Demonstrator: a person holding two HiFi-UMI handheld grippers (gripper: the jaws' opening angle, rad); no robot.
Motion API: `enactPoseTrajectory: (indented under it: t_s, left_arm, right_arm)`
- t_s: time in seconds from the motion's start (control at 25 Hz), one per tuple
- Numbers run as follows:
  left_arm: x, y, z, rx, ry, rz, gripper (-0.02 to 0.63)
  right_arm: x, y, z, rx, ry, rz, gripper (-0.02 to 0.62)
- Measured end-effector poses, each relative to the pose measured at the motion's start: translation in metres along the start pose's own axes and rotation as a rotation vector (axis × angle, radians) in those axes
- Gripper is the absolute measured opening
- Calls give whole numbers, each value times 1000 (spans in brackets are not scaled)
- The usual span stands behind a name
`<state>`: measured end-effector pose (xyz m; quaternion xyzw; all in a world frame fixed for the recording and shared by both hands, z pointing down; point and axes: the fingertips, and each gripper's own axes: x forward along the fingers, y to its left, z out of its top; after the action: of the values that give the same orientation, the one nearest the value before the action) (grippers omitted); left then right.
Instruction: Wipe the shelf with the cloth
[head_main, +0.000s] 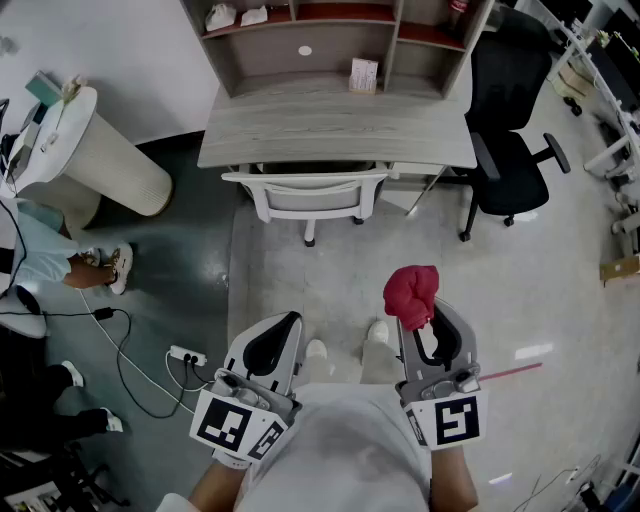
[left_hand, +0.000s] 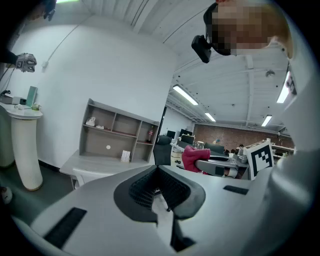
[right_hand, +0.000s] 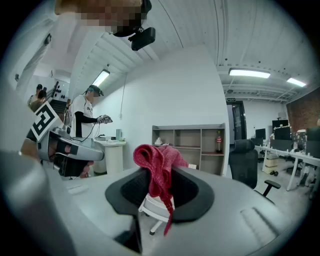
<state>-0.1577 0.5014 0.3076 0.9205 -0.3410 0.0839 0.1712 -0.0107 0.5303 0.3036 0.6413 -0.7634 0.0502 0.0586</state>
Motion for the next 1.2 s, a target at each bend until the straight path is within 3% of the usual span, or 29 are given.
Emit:
enactPoseTrajectory:
  t_s: [0.16, 0.36, 0.48, 0.76, 1.08, 1.2]
  left_arm:
    - [-29, 16, -12, 16, -5, 61, 6]
    - [-45, 12, -21, 51, -3, 87, 6]
    - [-46, 0, -17, 36, -28, 70, 6]
    - [-34, -16, -17, 15, -16, 131, 6]
    - [-12, -56, -17, 33, -3, 168, 6]
    - [-9, -65, -21, 40, -10, 192, 6]
  right_arm:
    - [-10, 31, 5, -42, -1, 27, 121]
    - [-26, 48, 1, -14, -8, 22, 121]
    - [-32, 43, -5, 10, 6, 21, 120]
    - [-43, 6, -21, 68, 15, 5, 121]
    - [-64, -30, -27, 18, -5, 12, 121]
    - [-70, -36, -36, 48, -23, 39, 121]
